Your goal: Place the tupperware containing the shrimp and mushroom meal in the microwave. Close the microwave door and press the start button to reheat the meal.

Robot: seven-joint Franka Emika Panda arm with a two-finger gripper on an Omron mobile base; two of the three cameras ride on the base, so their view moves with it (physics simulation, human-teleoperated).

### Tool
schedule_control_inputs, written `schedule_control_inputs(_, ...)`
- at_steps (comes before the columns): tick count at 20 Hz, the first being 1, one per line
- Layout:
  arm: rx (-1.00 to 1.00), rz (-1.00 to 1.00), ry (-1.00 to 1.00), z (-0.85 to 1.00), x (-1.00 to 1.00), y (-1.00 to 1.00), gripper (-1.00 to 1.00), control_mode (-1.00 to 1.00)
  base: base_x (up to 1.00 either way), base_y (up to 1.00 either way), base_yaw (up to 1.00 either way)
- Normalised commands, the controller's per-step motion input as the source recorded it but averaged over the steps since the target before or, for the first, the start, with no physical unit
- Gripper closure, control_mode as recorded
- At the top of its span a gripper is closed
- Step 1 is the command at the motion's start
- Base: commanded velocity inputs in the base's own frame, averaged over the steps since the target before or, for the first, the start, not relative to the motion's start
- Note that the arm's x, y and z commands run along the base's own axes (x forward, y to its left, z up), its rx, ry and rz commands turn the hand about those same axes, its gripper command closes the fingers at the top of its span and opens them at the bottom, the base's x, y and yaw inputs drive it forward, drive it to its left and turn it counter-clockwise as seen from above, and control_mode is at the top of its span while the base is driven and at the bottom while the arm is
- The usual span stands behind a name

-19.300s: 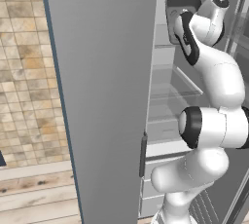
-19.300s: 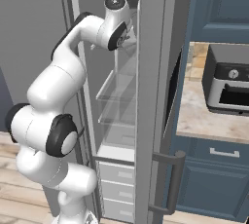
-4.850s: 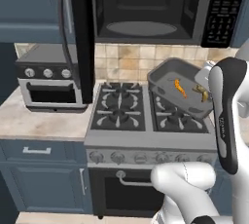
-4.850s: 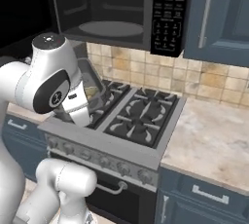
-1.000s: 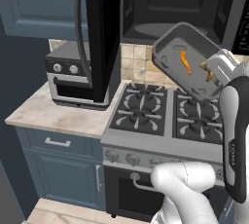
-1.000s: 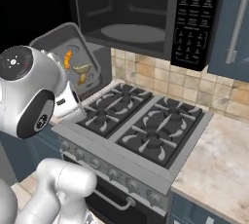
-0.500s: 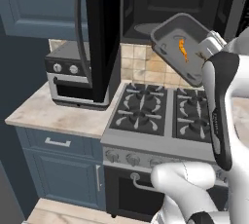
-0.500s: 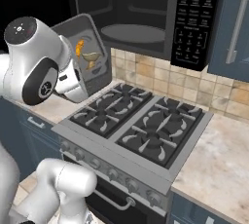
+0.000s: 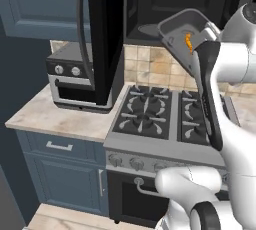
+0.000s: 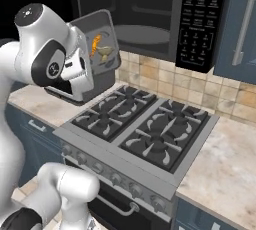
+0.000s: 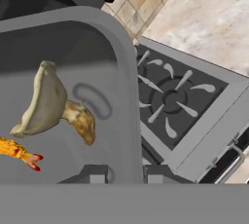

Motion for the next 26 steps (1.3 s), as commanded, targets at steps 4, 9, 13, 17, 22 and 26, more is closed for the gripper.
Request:
schedule_control_inputs(4, 0.00, 0.00, -0.03, 0.00, 0.32, -0.20, 1.00, -1.00, 0.00, 0.00, 0.00)
schedule_control_inputs(9, -0.03, -0.02, 0.00, 0.00, 0.44, -0.17, 1.00, -1.00, 0.00, 0.00, 0.00)
schedule_control_inputs(13, -0.03, -0.02, 0.01, 0.06, 0.46, -0.19, 1.00, -1.00, 0.00, 0.00, 0.00)
schedule_control_inputs(17, -0.03, -0.02, 0.04, 0.19, 0.39, -0.23, 1.00, -1.00, 0.00, 0.00, 0.00)
schedule_control_inputs(22, -0.05, 0.00, 0.03, 0.22, 0.36, -0.14, 1.00, -1.00, 0.00, 0.00, 0.00)
schedule_control_inputs(26, -0.06, 0.00, 0.00, 0.28, 0.31, 0.00, 1.00, -1.00, 0.00, 0.00, 0.00)
